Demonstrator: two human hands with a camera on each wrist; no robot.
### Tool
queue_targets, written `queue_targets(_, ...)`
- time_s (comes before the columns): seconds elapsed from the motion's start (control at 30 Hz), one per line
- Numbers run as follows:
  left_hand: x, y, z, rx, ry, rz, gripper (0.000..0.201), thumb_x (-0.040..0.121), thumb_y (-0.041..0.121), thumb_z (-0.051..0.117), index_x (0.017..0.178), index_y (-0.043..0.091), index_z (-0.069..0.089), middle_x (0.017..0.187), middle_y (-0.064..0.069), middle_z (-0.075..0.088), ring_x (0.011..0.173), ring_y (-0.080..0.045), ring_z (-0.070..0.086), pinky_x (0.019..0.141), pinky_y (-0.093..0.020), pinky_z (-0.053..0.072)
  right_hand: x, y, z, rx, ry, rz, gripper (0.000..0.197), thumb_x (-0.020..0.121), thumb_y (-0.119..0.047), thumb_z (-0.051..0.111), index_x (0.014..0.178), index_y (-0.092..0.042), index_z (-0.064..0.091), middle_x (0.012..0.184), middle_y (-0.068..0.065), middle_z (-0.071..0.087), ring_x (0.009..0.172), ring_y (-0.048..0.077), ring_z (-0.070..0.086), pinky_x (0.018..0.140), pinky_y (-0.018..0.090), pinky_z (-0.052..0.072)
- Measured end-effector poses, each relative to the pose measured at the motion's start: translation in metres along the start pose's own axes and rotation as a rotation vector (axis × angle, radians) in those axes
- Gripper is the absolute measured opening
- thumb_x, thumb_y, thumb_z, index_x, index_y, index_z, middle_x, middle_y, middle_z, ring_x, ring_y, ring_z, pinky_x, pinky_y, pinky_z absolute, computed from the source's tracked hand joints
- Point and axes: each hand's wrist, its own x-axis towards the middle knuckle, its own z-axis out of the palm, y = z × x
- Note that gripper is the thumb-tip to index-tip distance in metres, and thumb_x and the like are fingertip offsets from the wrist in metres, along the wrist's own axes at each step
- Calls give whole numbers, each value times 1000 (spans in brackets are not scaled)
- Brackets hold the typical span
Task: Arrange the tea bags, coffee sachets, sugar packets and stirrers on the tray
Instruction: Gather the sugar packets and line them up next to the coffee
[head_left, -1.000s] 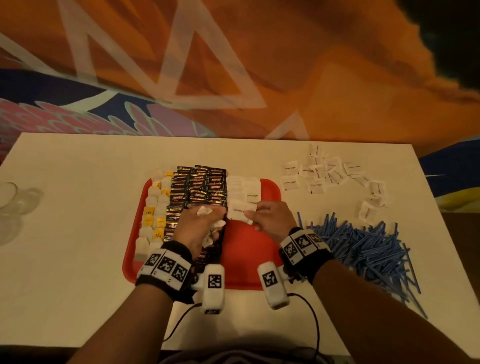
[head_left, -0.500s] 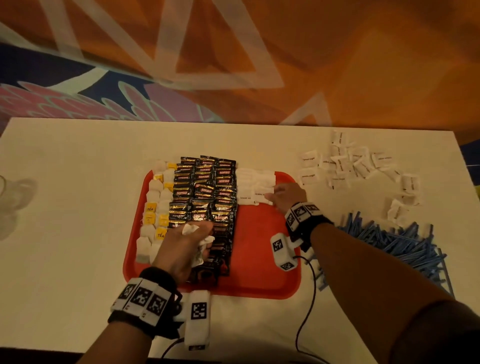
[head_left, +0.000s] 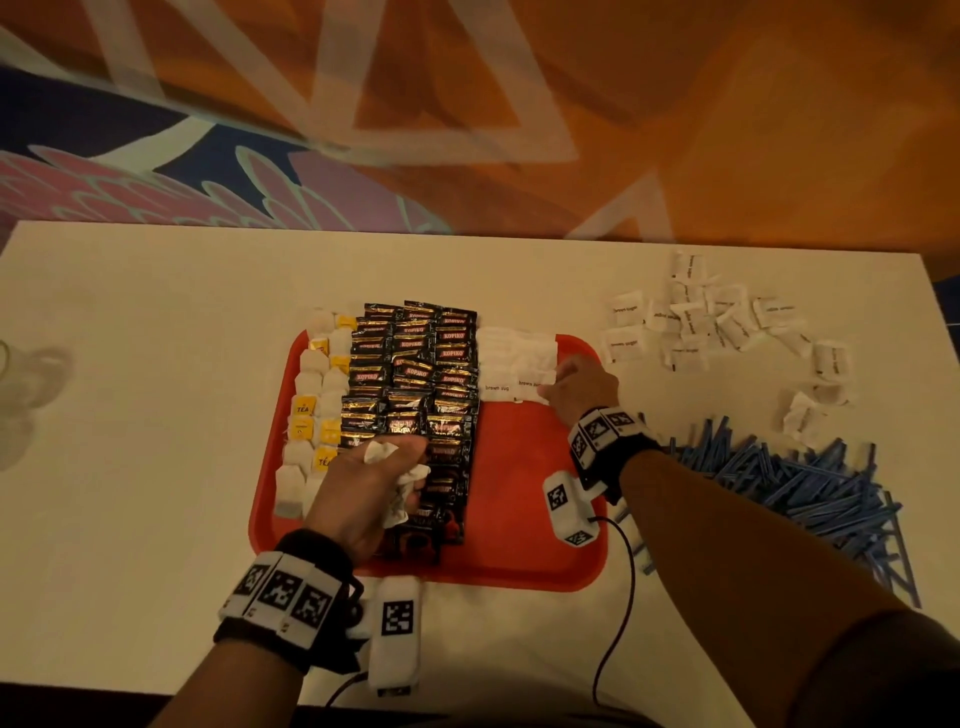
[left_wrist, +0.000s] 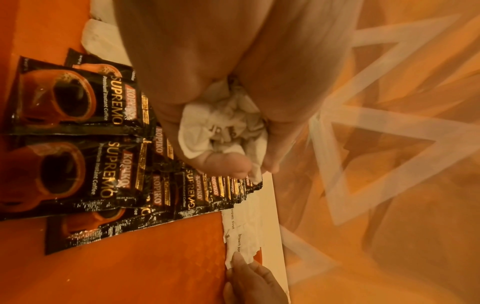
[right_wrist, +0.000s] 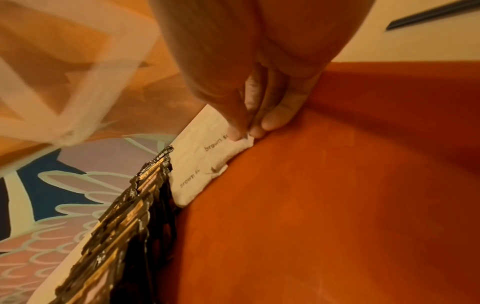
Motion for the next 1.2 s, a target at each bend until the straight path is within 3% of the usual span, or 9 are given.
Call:
queue_targets(0.13,-1,-2,-3,-11,-9,-5,17,91,16,66,104,4,68,71,-7,65,53,-14,55,42,-24,44,-5,-2,1,-25,96,-196,27,80,-17,76,90,-19,51,92,0,57,79,14,50,58,18,32)
queue_targets(0.3,-3,-2,-5,-11,-46,-60,18,93,13,64,109,4,67,73,-8,65,50,-14,54,36,-20,37,-7,-3,12,-147,-62,-332,18,87,-9,67,98,-24,69,108,2,54,95,13,54,78,21,42)
queue_targets(0.47,-11,7,3,4,-112,-64,14,92,10,67,105,6,66,74,-6,61,54,-15,55,36,-17,34,-28,-21,-3,26,-49,-351,19,83,-14,73,96,-28,70,98,-3,61,81,3,54,76,23,48)
queue_targets(0.57,-17,13,15,53,-172,-47,11,91,4,66,101,9,63,67,-5,60,53,-14,54,36,-17,31,-68,-50,-22,196,-249,-460,9,81,-25,76,88,-29,71,86,-10,69,80,4,64,74,25,52)
queue_targets(0.7,-33,25,35,179,-336,18,23,91,0,65,110,8,57,69,-5,61,53,-15,55,36,-18,31,-113,-75,-42,90,-536,-605,12,78,-33,80,85,-25,75,82,-13,70,79,0,64,76,20,51)
queue_targets(0.83,-47,34,48,194,-413,56,38,90,-1,66,121,16,54,78,-5,62,56,-17,56,36,-20,33,-123,-74,-60,203,-464,-553,7,82,-24,77,81,-25,71,79,-5,70,73,8,66,71,28,55)
queue_targets(0.97,-48,35,45,190,-289,123,27,90,3,68,113,17,66,92,-6,67,62,-16,58,42,-22,37,-132,-71,-91,391,-391,-422,8,89,-16,70,84,-16,64,72,-4,65,57,1,60,54,22,48)
queue_targets(1.07,-51,39,46,129,-186,184,12,93,16,67,100,16,76,98,-7,70,66,-16,59,45,-22,40,-136,-69,-106,319,-333,-448,10,86,-21,73,89,-16,65,74,-6,64,60,9,61,57,25,52)
queue_targets(1.2,-64,57,56,241,-279,265,40,78,40,74,107,12,74,87,-1,71,57,-12,54,45,-22,38,-144,-72,-115,206,-317,-506,13,81,-22,78,82,-26,65,72,-8,66,63,14,63,65,34,55)
